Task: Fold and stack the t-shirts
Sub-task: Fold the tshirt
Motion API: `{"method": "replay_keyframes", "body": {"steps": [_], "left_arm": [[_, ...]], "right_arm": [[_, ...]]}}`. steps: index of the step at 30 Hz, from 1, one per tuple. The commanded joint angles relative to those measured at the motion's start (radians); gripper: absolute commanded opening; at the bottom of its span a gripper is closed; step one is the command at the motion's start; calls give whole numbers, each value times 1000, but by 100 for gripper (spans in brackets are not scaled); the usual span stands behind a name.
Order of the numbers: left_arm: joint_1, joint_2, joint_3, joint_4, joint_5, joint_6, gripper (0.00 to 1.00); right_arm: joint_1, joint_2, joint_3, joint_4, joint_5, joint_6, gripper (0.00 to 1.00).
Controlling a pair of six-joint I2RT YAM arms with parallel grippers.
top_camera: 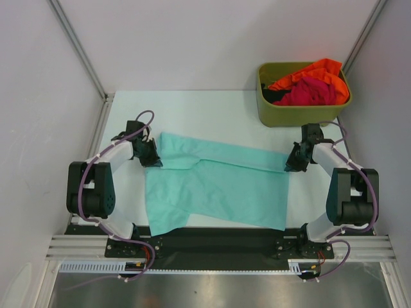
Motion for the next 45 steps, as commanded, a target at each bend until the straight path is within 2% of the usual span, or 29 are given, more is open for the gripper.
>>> {"method": "replay_keyframes", "body": {"steps": [1, 15, 18, 20, 21, 22, 23, 24, 25, 28, 30, 32, 33, 34, 35, 36, 40, 43, 45], "left_arm": [[6, 1, 1, 24, -15, 13, 0], [8, -13, -19, 32, -20, 21, 0], [8, -13, -21, 18, -27, 28, 1], [8, -47, -19, -13, -77, 31, 9], [8, -77, -25, -16, -85, 33, 37], [8, -122, -43, -13, -98, 36, 52], [8, -199, -51, -8, -110, 36, 64], [8, -237, -56, 11, -115, 33, 72], [8, -260, -54, 25, -116, 33, 73], [8, -271, -36, 126, -99, 11, 73], [11, -178, -10, 218, -67, 2, 74], [11, -72, 100, 220, -26, 16, 73], [11, 20, 169, 226, -27, 24, 70], [11, 56, 198, 233, -39, 19, 69], [14, 86, 226, 234, -30, 19, 64], [18, 122, 270, 255, -17, 17, 61], [20, 224, 321, 331, 51, -28, 56], [18, 269, 355, 332, 57, -62, 53], [18, 306, 357, 337, 62, -70, 54]], "right_arm": [[3, 15, 38, 8, 15, -11, 0], [3, 35, 29, -6, 23, 4, 0], [3, 46, 46, -43, 35, 0, 5], [19, 32, 99, -92, 75, -28, 23], [29, 19, 122, -135, 99, -39, 32], [37, -24, 141, -144, 113, -52, 48], [74, -41, 174, -149, 113, -72, 53], [88, -60, 184, -141, 113, -74, 59], [97, -81, 185, -126, 109, -71, 66], [103, -94, 144, -13, 104, -22, 71], [94, -65, 118, 74, 92, 19, 72], [85, -12, 126, 101, 86, 35, 72], [82, 9, 145, 112, 84, 35, 72], [80, 23, 158, 116, 78, 33, 70], [76, 50, 170, 126, 72, 30, 68], [65, 60, 184, 132, 63, 30, 66], [48, 109, 198, 165, 8, 49, 43], [48, 149, 198, 179, -17, 62, 36], [48, 167, 189, 199, -20, 73, 35]]}}
